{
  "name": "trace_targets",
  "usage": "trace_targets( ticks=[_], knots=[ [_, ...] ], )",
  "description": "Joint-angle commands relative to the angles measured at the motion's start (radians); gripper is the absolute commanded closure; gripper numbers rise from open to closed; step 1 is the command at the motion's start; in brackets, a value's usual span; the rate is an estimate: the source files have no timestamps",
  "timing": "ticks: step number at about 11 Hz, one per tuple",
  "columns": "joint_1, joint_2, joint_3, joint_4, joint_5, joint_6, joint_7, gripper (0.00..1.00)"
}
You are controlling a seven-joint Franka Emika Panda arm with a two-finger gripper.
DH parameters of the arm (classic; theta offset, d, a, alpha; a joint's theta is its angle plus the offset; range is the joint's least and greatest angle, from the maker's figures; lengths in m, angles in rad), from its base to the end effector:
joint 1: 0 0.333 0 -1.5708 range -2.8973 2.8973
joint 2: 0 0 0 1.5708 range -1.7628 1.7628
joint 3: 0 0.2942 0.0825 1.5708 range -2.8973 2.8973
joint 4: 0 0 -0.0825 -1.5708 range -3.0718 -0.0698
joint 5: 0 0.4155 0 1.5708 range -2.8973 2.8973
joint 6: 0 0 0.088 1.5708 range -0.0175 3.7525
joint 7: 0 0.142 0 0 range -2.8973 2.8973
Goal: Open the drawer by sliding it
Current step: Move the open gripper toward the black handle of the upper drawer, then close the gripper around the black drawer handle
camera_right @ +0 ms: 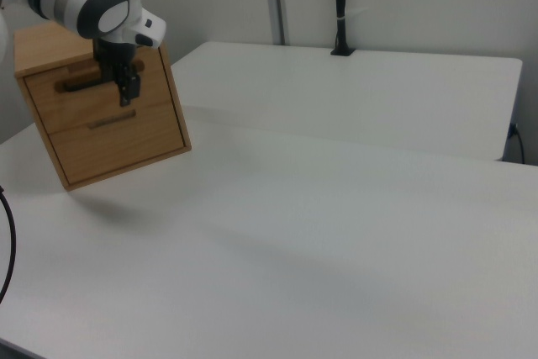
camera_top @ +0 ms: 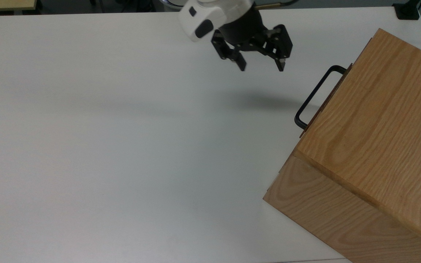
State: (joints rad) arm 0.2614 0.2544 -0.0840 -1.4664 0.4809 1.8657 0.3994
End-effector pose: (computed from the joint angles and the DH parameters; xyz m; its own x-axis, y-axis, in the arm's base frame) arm 0.6655 0.1766 0.5005 0.9502 -0.3048 -0.0642 -0.3003 -0.8416 -0.4490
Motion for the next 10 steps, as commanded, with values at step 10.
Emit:
trace_targets(
  ticks=[10],
  knots=[
    [0.159,0.118,-0.025,0.046,0.09,0.337,0.108,0.51]
  ],
)
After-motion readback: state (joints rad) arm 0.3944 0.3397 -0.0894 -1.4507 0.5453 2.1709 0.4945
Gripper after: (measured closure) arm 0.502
